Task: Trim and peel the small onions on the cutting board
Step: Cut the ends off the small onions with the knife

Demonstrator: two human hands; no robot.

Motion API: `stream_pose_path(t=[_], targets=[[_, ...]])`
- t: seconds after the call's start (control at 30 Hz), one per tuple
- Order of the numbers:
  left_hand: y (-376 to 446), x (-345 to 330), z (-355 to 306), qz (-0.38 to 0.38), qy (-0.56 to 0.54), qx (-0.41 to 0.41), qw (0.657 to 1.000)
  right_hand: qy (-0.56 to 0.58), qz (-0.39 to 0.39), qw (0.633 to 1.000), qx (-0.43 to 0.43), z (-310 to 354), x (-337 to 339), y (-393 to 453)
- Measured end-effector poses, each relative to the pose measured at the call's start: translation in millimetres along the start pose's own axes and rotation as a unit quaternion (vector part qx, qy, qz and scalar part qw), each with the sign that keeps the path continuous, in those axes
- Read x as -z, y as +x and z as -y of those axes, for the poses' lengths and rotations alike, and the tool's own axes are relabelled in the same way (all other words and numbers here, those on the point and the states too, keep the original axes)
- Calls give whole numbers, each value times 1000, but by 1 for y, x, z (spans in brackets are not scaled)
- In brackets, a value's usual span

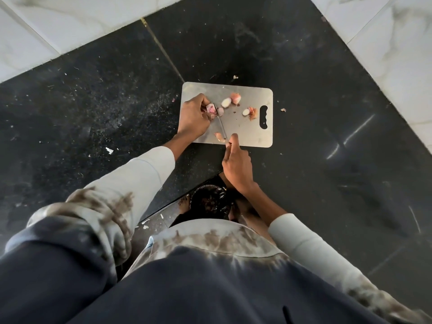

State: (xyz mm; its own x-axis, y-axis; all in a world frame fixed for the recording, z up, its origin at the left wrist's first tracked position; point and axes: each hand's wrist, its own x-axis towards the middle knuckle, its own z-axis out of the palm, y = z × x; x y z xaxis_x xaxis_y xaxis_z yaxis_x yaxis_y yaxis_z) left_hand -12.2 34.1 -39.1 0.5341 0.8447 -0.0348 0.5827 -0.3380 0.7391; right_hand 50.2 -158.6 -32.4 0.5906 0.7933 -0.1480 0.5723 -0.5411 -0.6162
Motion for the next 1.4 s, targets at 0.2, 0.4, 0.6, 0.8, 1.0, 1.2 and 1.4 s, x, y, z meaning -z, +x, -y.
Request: stream_pose_path(t=[0.2, 0.4, 0.6, 0.8, 1.0, 1.2, 1.4], targets=[[-2, -1, 0, 11, -19, 5, 1000, 10, -20, 999, -27, 11, -10, -1], [-1, 2, 2, 6, -27, 3, 1000, -23, -20, 999, -39, 18, -5, -1], [2, 11, 2, 37, -44, -4, 998, 12, -19, 998, -54, 19, 5, 14], [0, 13, 1, 50, -47, -14, 998, 18, -95, 993, -71, 9, 25, 20], [1, 12, 1, 48, -32, -19, 998, -10, -110, 991, -75, -16, 47, 39], [1, 12, -4, 48, -14, -13, 999, 47, -153, 978, -131, -41, 62, 58], [0, 12, -11, 41, 2, -5, 999, 81, -163, 968, -174, -58, 64, 69]])
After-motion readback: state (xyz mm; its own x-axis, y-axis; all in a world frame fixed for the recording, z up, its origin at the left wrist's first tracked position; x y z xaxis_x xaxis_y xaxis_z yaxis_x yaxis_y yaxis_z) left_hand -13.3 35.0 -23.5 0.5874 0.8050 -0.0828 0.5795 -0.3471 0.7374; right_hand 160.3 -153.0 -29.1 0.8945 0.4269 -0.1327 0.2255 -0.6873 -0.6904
